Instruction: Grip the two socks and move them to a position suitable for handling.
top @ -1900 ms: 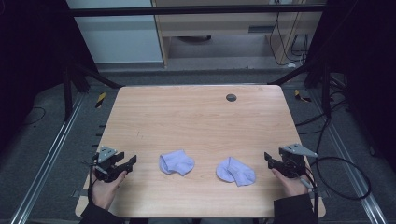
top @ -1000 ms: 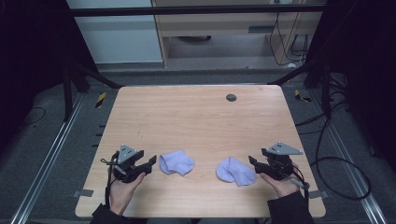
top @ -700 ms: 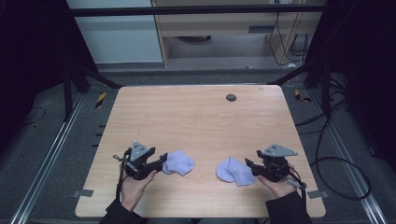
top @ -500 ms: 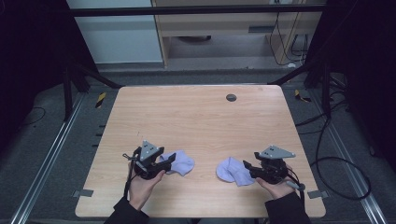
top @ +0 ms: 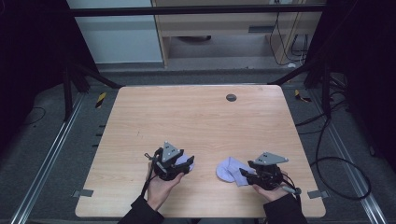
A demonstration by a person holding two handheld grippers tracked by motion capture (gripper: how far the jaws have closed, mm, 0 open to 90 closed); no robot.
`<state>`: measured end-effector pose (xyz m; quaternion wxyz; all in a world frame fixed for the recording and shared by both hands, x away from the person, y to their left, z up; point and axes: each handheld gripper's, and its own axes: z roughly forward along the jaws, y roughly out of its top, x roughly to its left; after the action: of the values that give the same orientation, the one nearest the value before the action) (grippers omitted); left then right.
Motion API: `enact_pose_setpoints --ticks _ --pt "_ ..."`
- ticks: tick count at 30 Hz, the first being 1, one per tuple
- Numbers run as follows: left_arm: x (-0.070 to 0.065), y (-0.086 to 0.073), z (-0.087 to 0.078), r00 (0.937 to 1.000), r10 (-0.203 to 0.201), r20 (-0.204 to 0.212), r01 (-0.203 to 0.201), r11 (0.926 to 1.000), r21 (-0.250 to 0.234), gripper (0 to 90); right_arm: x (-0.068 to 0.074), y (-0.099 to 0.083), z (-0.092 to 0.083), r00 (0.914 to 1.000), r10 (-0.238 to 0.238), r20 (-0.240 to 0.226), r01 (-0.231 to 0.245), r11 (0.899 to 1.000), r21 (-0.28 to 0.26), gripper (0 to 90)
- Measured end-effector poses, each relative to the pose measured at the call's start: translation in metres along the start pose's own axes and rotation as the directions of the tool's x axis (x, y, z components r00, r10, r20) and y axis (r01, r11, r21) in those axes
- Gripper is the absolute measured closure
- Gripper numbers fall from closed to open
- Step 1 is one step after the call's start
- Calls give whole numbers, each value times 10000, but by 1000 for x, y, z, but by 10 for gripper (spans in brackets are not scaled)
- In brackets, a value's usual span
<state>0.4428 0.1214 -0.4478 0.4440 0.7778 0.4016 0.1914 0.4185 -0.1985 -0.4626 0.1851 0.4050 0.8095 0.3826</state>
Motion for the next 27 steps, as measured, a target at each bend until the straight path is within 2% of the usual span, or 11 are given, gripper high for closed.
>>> enact_pose_setpoints --ticks 9,18,27 --pt "-21 -4 20 9992 113 392 -124 9995 277 520 8 -8 3 9996 -153 -254 161 9994 322 577" --pt "-41 -7 35 9972 421 618 -457 9972 592 534 14 -13 8 9986 -275 -455 303 9976 618 612" --pt "-54 -10 49 9952 570 789 -638 9942 863 542 16 -17 13 9972 -399 -636 453 9952 866 640"
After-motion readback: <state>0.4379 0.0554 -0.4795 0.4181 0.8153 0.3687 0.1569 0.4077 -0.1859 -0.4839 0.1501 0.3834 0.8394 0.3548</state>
